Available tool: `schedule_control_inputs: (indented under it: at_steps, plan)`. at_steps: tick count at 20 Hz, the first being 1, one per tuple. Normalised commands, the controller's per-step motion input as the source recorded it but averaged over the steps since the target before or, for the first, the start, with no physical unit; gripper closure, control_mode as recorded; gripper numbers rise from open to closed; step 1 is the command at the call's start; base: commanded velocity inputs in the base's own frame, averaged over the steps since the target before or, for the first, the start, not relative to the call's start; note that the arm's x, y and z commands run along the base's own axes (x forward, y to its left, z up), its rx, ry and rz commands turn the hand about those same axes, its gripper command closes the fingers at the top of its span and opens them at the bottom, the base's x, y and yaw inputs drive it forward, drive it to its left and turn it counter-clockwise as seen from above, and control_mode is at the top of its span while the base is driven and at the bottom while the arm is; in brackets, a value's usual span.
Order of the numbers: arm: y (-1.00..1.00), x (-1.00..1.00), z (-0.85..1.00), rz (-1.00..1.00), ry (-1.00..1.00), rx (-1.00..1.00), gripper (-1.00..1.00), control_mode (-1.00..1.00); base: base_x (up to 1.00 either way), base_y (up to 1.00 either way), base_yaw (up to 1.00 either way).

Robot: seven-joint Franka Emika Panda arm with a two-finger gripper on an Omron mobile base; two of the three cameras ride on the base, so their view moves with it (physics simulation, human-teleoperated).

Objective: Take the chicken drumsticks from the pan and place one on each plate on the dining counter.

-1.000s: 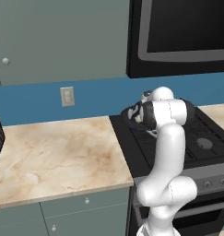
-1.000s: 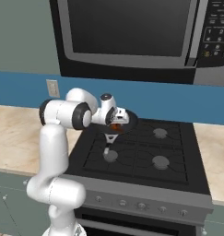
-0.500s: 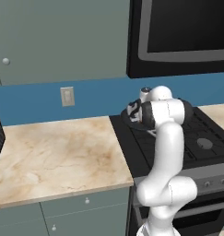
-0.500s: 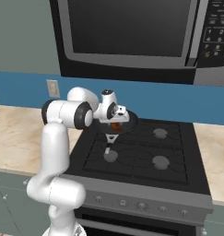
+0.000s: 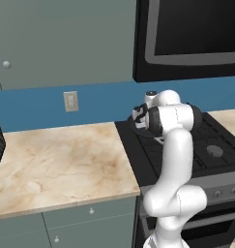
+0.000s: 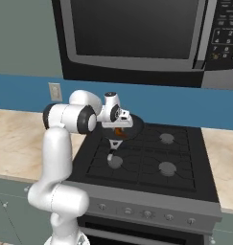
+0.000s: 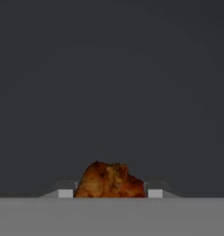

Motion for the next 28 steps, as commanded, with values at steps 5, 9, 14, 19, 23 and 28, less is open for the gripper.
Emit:
schedule_control_inputs:
  at_steps: [5,9,14,19,23,28]
  plan:
    - [0.00,-0.42,-0.14,0.03,-0.13,0.01,1.00,-1.00,0.00,0.00,0.00]
    - [0.00,-0.74,0.28,0.20,-0.42,0.05,1.00,-1.00,0.00,0.00,0.00]
    - [0.05,-0.70,0.61,0.21,-0.28,0.03,1.00,-1.00,0.00,0.00,0.00]
    - [0.00,-0.73,0.89,0.29,0.00,0.00,1.00,-1.00,0.00,0.00,0.00]
    - [0.00,-0.88,0.77,0.38,0.08,-0.01,1.00,-1.00,0.00,0.00,0.00]
    - [0.12,-1.00,0.26,0.32,0.05,-0.10,1.00,-1.00,0.00,0.00,0.00]
